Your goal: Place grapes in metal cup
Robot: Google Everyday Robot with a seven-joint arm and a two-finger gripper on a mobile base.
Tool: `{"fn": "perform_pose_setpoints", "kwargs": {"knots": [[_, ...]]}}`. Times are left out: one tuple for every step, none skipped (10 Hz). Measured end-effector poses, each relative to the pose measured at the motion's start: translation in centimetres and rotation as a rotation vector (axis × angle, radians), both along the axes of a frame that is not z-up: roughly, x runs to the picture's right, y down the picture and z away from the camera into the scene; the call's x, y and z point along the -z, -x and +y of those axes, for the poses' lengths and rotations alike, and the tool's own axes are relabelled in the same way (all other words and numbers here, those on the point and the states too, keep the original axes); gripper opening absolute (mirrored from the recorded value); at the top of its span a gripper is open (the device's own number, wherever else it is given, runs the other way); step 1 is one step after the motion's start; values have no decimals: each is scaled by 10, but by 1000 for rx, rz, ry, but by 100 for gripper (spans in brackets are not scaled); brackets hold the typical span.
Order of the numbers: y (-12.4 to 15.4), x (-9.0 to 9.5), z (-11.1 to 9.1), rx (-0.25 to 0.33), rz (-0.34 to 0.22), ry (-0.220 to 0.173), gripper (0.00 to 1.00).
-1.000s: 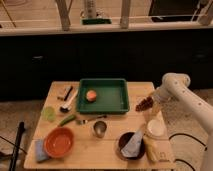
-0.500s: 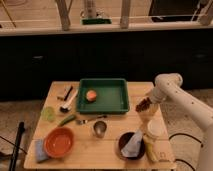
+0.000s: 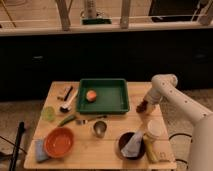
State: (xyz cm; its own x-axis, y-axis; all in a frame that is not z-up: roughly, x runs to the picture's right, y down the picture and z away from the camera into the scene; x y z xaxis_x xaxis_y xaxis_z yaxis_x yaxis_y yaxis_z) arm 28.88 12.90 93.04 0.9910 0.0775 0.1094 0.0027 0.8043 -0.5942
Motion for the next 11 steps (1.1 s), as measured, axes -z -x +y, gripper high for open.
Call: {"fn": "perform_pose_setpoints", "kwargs": {"knots": [[1, -1, 0, 3, -3, 4, 28], [2, 0, -1, 2, -4, 4, 20], [2, 1, -2, 1, -6, 2, 8], [2, 2, -1, 5, -5, 6, 2], [2, 3, 0, 6, -5, 11, 0], [0, 6, -1, 27, -21, 4, 0], [0, 14, -8, 38, -41, -10, 0], [1, 22, -15, 46, -56, -20, 0], [1, 30, -23, 55, -70, -33, 0], [0, 37, -28, 60, -82, -42, 0], [-1, 46, -35, 65, -96, -52, 0]]}}
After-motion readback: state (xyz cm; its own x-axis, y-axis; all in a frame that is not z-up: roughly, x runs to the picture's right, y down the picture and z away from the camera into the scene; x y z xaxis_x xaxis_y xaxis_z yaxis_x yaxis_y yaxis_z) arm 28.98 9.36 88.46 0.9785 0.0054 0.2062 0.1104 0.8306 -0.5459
